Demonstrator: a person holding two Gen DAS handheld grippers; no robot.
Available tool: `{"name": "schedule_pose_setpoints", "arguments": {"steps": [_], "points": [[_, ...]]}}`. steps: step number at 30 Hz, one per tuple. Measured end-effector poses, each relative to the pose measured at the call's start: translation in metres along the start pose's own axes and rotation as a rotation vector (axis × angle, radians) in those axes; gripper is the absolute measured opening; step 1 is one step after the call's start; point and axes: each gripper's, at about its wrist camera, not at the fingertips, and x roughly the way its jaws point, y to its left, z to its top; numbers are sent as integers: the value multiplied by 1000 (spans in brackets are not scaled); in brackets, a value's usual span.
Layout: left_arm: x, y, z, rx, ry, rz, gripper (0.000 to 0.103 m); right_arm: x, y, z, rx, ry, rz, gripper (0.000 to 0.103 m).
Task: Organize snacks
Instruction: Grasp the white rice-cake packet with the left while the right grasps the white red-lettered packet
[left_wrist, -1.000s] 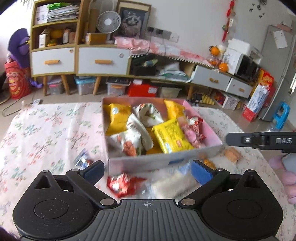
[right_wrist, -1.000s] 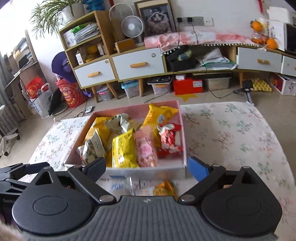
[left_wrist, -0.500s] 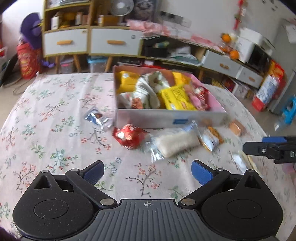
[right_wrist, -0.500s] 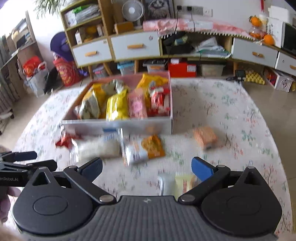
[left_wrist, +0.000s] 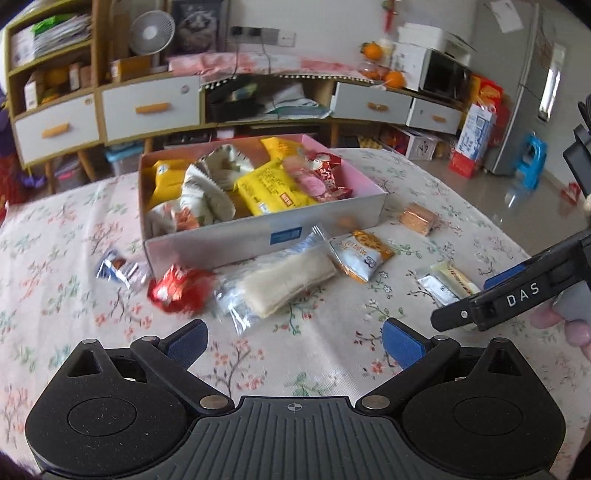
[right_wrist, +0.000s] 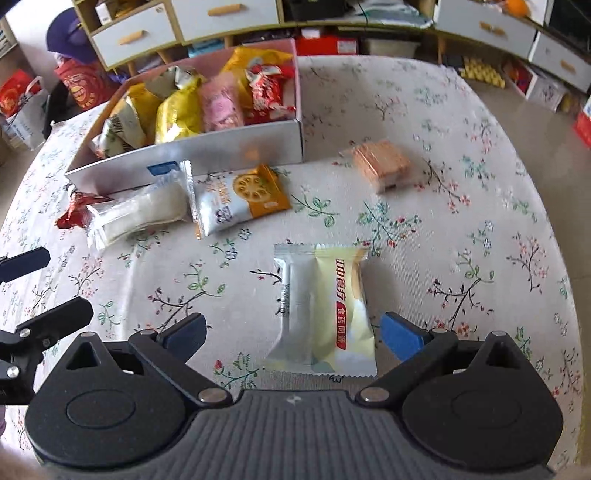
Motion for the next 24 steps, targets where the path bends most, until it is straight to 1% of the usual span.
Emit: {"name": "schedule_pose_setpoints", "arguments": {"steps": [3, 5, 6, 7, 9, 11, 12, 14, 15, 16, 18, 19, 21, 22, 24], "points": [[8, -2, 8, 52, -10, 21, 100, 5, -2, 0, 3, 9, -7, 98], [12, -4, 15, 101, -18, 58, 99, 9, -4, 0, 1, 14, -19, 95], [15, -5, 19, 116, -18, 58, 99, 11, -6, 0, 4, 16, -26, 95], [19, -5, 22, 126, -13, 48, 97, 12, -7, 0, 3, 9, -31, 95], [26, -7, 28, 147, 2, 36, 93, 10, -9, 3, -1, -12, -34, 88], [33, -11, 32, 181, 11, 30, 89, 9, -9, 4, -6, -26, -19, 83], [36, -13, 34, 201, 16, 30, 86, 9, -9, 5, -7, -32, -12, 83], [45, -17, 37, 234, 35, 44, 74, 9, -10, 7, -10, -41, -8, 81], [50, -18, 38, 237, 51, 56, 62, 8, -10, 6, -15, -48, -6, 78], [55, -18, 39, 238, 68, 57, 57, 9, -10, 7, -23, -53, -7, 75], [59, -20, 37, 249, 81, 52, 57, 9, -12, 8, -49, -63, -11, 67], [62, -21, 37, 258, 85, 56, 57, 9, -13, 9, -59, -66, -10, 65], [65, -21, 37, 258, 91, 63, 57, 9, -14, 9, -84, -74, -10, 56], [68, -20, 38, 251, 95, 67, 58, 9, -15, 10, -93, -77, -11, 54], [71, -19, 38, 252, 98, 65, 60, 7, -16, 9, -110, -78, -13, 46]]}}
